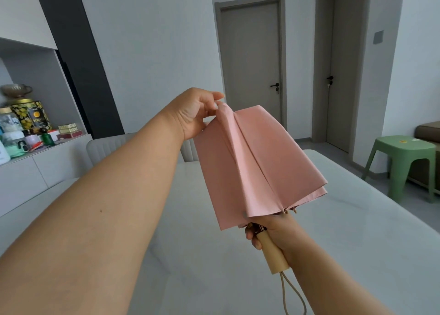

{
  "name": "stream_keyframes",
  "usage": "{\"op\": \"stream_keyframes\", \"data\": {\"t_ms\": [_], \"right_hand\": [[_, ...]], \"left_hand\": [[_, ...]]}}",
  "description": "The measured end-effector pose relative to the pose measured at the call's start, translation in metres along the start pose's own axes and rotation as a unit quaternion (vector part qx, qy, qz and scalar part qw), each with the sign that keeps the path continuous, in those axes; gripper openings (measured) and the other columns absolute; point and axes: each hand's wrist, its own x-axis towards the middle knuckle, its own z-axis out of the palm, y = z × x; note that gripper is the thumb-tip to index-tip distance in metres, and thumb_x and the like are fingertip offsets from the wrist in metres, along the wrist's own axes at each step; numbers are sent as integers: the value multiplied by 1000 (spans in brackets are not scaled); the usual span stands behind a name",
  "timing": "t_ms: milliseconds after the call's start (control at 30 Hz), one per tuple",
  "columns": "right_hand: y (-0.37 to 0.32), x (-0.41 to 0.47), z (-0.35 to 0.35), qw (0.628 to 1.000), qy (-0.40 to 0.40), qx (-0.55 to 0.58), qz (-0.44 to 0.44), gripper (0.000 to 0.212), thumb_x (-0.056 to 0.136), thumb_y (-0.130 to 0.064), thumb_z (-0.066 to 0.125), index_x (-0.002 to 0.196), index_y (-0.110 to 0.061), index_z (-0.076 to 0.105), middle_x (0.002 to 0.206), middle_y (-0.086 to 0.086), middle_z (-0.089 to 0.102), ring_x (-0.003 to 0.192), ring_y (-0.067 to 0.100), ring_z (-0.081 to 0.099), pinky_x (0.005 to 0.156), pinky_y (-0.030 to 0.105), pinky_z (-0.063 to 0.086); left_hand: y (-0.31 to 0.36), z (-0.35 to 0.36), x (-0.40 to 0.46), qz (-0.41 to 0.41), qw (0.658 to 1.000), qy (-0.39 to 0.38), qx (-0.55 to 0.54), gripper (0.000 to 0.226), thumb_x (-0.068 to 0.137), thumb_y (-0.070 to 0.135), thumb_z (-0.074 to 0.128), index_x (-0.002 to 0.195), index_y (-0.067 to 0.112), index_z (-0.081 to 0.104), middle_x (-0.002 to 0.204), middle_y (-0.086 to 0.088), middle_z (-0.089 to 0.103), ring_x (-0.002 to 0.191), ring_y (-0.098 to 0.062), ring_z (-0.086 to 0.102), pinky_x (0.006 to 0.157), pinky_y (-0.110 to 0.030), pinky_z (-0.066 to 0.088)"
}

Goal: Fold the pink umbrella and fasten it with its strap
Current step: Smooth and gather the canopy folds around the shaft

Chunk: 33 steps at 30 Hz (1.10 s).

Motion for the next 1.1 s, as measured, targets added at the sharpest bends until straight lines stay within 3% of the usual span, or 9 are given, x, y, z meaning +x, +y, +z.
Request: {"op": "stream_keyframes", "data": {"t_ms": [167,333,467,533,700,800,933,1033,1100], "right_hand": [[0,0,0,1000,6,-18,1,11,66,-12,63,63,-7,73,69,17,67,45,25,49,44,28,43],[-1,1,-2,1000,11,-22,-5,24,83,1,62,62,-7,72,65,16,66,41,23,48,43,27,43],[-2,0,-3,1000,2,-24,-11,21,85,5,55,69,-1,69,61,11,66,39,18,51,41,24,44],[-2,1,-2,1000,-1,-27,-8,13,74,-4,59,68,-3,70,64,12,67,43,20,52,42,25,45],[1,2,0,1000,11,-14,-9,12,65,-12,61,65,-8,72,70,16,68,52,27,54,43,28,45],[0,1,0,1000,11,-21,-9,10,70,-10,64,65,-6,72,69,16,68,49,25,53,44,27,45],[-1,1,-1,999,3,-36,-4,11,74,-8,62,68,-3,70,61,11,66,40,18,51,43,26,45],[-1,0,0,999,1,-44,4,19,65,-16,61,72,-1,70,58,11,65,38,19,49,45,27,46],[1,1,0,999,7,-32,-3,19,64,-15,63,73,0,70,62,13,66,40,20,51,44,27,45]], "left_hand": [[3,6,0,6,1000,-9,0,17,74,8,53,89,13,59,62,0,59,61,-12,56,58,-23,44],[2,10,1,22,999,-16,-30,40,77,-11,26,95,11,55,62,0,60,65,-12,56,62,-25,44],[4,13,-3,9,1000,-4,4,11,79,5,53,82,15,55,57,1,53,55,-12,52,60,-25,40],[6,13,-4,12,999,8,44,25,63,3,60,85,15,59,63,1,52,55,-11,52,56,-22,40],[7,7,1,13,999,-20,42,51,49,-2,40,96,11,57,77,-4,49,58,-12,47,48,-19,34],[5,3,4,36,995,-19,88,56,50,-4,43,100,14,59,86,-6,50,70,-14,49,55,-20,36],[2,-2,7,54,998,-23,5,55,71,-20,32,104,13,60,89,-7,50,63,-13,49,57,-19,40],[2,0,7,45,998,-17,-30,43,64,-6,40,99,10,60,83,-7,54,56,-13,49,51,-20,41],[5,2,10,26,998,19,63,36,62,11,54,96,7,59,76,-7,56,56,-14,51,55,-21,43]]}}
